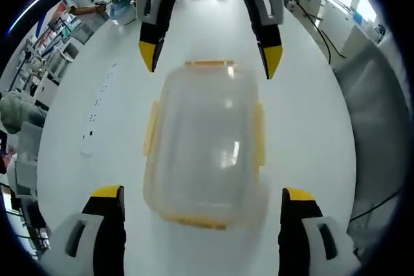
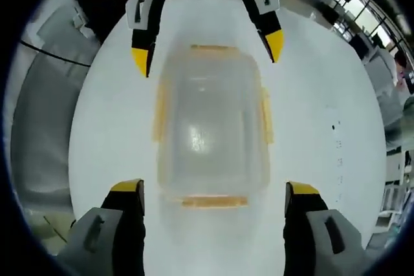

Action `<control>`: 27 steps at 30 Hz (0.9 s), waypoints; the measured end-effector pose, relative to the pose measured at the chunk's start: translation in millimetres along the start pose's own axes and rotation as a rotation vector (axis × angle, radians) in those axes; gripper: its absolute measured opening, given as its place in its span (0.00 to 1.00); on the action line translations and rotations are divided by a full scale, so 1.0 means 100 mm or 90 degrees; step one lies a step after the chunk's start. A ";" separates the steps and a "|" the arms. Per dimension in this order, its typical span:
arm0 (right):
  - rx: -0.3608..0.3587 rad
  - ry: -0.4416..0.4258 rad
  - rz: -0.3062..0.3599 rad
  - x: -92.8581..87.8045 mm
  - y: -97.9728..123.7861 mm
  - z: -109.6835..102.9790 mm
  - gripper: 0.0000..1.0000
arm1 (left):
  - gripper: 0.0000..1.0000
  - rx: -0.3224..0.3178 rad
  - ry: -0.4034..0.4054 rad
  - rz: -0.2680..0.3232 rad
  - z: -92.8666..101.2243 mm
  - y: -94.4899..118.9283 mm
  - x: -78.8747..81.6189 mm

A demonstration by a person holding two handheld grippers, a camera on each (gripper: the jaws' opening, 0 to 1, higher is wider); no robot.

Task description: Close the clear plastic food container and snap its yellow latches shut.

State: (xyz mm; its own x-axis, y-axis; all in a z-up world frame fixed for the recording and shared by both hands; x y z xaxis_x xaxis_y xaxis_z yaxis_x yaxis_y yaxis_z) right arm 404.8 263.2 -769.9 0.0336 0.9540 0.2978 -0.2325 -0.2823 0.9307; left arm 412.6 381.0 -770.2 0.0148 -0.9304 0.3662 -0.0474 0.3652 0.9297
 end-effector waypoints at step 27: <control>-0.087 -0.126 0.106 0.08 0.57 -0.59 0.87 | 0.99 0.116 0.101 0.175 0.75 0.70 -0.19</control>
State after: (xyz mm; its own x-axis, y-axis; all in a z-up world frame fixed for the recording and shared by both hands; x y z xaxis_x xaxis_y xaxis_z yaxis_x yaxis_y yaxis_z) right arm 334.8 260.5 -726.6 0.1706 0.8537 0.4920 -0.3794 -0.4039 0.8324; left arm 333.7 422.4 -714.8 0.1302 -0.7767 0.6163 -0.2486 0.5762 0.7786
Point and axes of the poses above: the point that each gripper's makers call its tool centre point, and the gripper's own axes: y roughly backward along the fingers, z roughly to its right, x roughly out of its top, the point moved 1 cm from there along y, roughly backward along the fingers, and after that the axes turned 8 degrees about -x, right-handed, at the moved point
